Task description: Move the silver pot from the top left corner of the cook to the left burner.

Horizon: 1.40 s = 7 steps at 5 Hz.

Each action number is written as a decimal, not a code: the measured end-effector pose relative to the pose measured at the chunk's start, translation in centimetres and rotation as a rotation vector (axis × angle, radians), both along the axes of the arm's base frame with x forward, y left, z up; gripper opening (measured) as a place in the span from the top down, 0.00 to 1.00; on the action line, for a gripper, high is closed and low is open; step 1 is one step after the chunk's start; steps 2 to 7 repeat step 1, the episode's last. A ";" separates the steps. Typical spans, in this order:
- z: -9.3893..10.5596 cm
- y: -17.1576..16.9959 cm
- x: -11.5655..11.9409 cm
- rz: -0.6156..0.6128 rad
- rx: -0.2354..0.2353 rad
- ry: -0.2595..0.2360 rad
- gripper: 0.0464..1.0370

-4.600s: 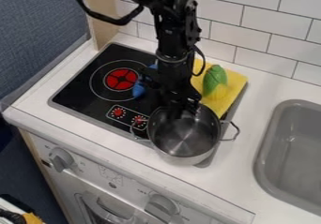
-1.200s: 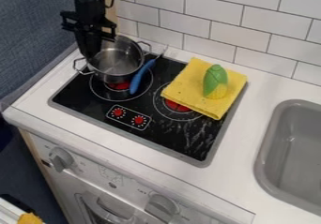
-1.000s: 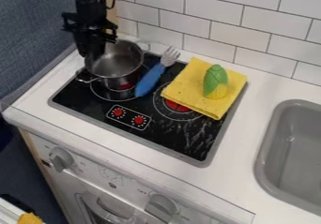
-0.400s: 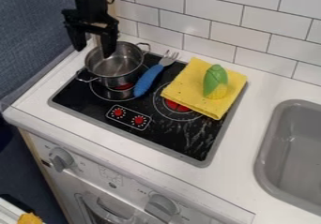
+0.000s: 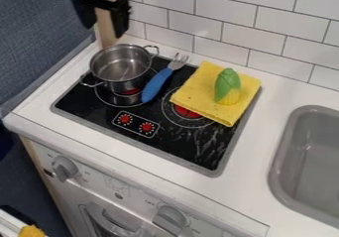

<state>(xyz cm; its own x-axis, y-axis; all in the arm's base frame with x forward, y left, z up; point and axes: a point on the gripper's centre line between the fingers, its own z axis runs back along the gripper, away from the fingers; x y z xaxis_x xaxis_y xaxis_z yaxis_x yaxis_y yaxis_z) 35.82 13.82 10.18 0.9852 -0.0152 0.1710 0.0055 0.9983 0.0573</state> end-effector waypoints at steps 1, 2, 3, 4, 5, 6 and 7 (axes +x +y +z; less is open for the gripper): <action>-0.7 -1.7 -0.1 -0.045 0.012 0.037 0.04; -0.7 -1.7 -0.1 -0.045 0.012 0.037 0.04; -0.7 -1.7 -0.1 -0.045 0.012 0.037 0.04; -0.7 -1.7 -0.1 -0.045 0.012 0.037 0.04; -0.7 -1.7 -0.1 -0.045 0.012 0.037 0.04; -0.7 -1.7 -0.1 -0.045 0.012 0.037 0.04; -0.7 -1.7 -0.1 -0.045 0.012 0.037 0.04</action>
